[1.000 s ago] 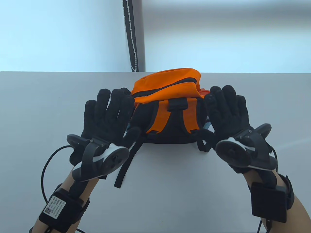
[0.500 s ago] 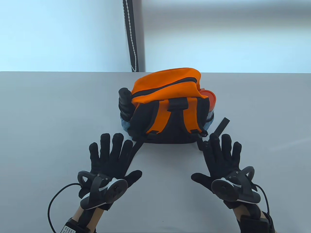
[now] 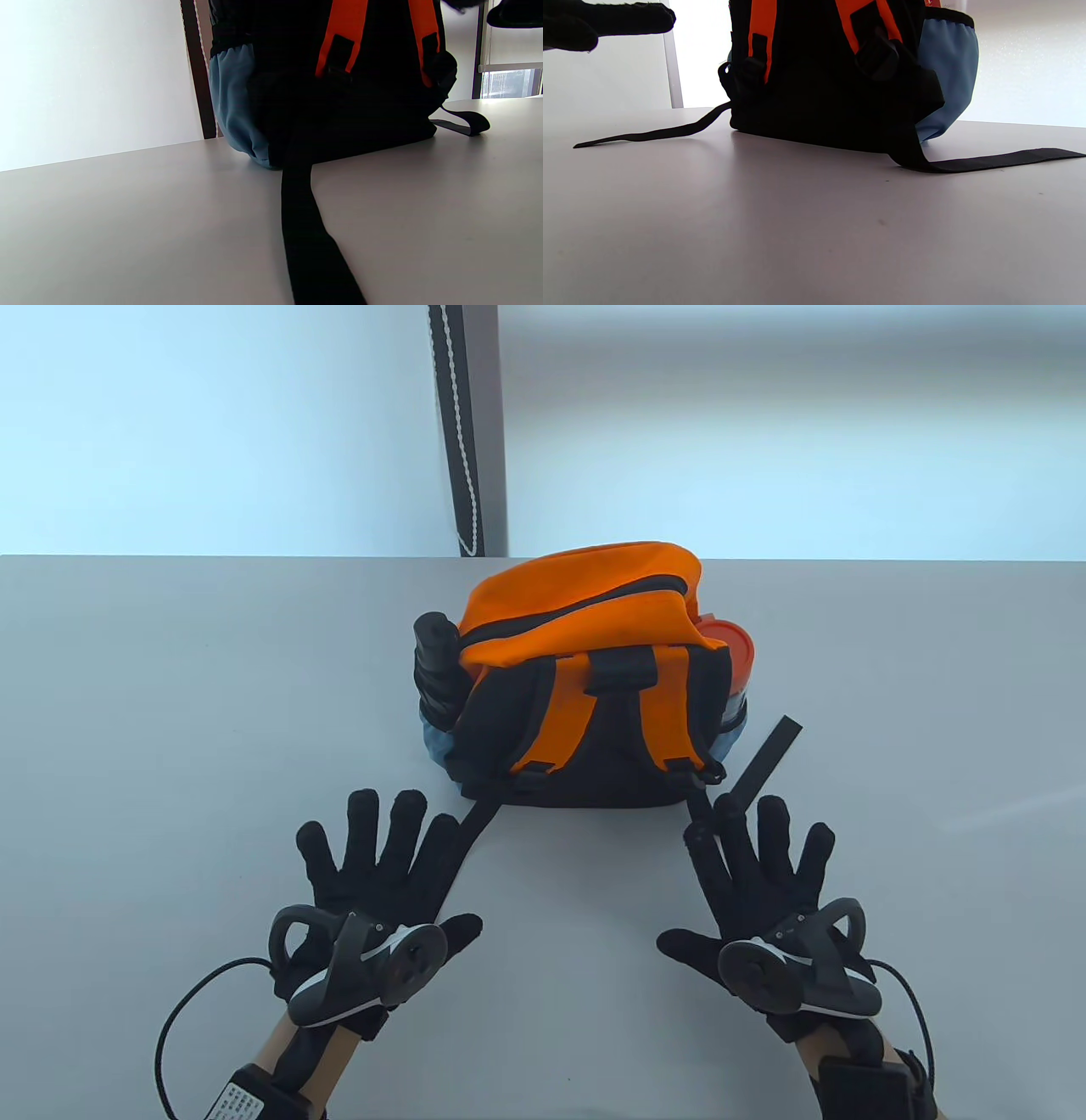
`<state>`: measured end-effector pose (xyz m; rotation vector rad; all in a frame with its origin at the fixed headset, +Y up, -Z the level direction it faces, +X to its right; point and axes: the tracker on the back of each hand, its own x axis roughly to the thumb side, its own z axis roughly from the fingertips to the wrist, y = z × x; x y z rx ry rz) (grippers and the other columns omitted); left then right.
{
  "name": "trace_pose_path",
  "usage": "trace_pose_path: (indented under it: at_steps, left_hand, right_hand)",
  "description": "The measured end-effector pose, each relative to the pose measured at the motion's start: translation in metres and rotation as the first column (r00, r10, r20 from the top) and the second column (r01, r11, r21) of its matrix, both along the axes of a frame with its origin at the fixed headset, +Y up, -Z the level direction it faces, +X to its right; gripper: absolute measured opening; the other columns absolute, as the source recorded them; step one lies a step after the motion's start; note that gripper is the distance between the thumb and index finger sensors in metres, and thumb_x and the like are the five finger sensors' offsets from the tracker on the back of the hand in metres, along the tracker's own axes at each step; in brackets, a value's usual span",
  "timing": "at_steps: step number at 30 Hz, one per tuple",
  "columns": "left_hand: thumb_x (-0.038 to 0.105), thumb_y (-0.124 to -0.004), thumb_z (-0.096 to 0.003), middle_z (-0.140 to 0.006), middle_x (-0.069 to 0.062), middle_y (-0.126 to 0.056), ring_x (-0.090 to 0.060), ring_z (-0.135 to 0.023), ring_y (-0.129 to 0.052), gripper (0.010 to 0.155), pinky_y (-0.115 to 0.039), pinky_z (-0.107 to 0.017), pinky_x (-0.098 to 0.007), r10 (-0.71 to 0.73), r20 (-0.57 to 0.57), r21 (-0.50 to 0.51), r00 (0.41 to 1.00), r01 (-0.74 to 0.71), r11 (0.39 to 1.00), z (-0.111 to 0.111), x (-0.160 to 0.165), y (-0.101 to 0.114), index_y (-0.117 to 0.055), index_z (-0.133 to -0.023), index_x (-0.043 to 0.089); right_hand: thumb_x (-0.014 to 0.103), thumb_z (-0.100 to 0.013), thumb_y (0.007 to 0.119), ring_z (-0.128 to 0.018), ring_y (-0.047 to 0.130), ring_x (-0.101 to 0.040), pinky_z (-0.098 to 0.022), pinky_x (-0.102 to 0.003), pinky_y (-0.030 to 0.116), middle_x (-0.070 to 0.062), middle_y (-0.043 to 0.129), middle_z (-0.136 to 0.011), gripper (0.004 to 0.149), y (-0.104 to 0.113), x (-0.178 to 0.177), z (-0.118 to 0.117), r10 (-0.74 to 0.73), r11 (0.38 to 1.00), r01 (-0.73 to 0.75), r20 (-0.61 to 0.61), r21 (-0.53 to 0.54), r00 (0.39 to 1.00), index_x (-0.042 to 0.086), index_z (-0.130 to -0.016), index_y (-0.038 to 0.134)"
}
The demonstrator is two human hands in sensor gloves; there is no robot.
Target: Pack school bag
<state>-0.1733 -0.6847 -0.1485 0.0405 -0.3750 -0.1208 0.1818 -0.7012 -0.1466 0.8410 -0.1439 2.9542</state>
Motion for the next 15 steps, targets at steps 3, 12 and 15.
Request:
trace_pose_path:
  at_steps: [3,12,15]
  left_hand:
    - [0.075,-0.054,-0.0479,-0.124,-0.026,-0.009,-0.064,-0.105,-0.003,0.101,-0.007,-0.053,-0.089,0.005,-0.009,-0.014,1.000,-0.005,1.000,-0.0015,0.0017,-0.0018,-0.017,-0.120,0.016]
    - [0.075,-0.053,-0.0475,-0.124,-0.030,-0.010,-0.066,-0.104,-0.005,0.103,-0.007,-0.054,-0.090,-0.009,-0.015,-0.047,1.000,0.009,0.999,-0.0055,0.0022,-0.0083,-0.015,-0.120,0.013]
    - [0.075,-0.053,-0.0476,-0.124,-0.030,-0.010,-0.066,-0.104,-0.005,0.103,-0.008,-0.054,-0.090,-0.008,-0.019,-0.051,1.000,0.007,0.999,-0.0058,0.0012,-0.0081,-0.014,-0.120,0.013]
  right_hand:
    - [0.071,-0.054,0.048,-0.097,-0.002,-0.076,-0.047,-0.095,0.011,-0.047,0.006,-0.121,0.106,0.0005,0.0028,-0.0007,0.028,1.000,-0.028,0.013,0.014,1.000,-0.003,-0.118,0.009]
    - [0.071,-0.054,0.049,-0.097,0.001,-0.077,-0.046,-0.095,0.011,-0.047,0.013,-0.123,0.106,-0.0024,0.0060,-0.0014,0.035,0.999,-0.036,0.046,0.017,0.998,-0.003,-0.118,0.011]
    - [0.071,-0.054,0.049,-0.097,0.001,-0.076,-0.046,-0.095,0.011,-0.047,0.014,-0.122,0.105,-0.0022,0.0048,-0.0002,0.031,0.999,-0.032,0.046,0.027,0.998,-0.003,-0.118,0.012]
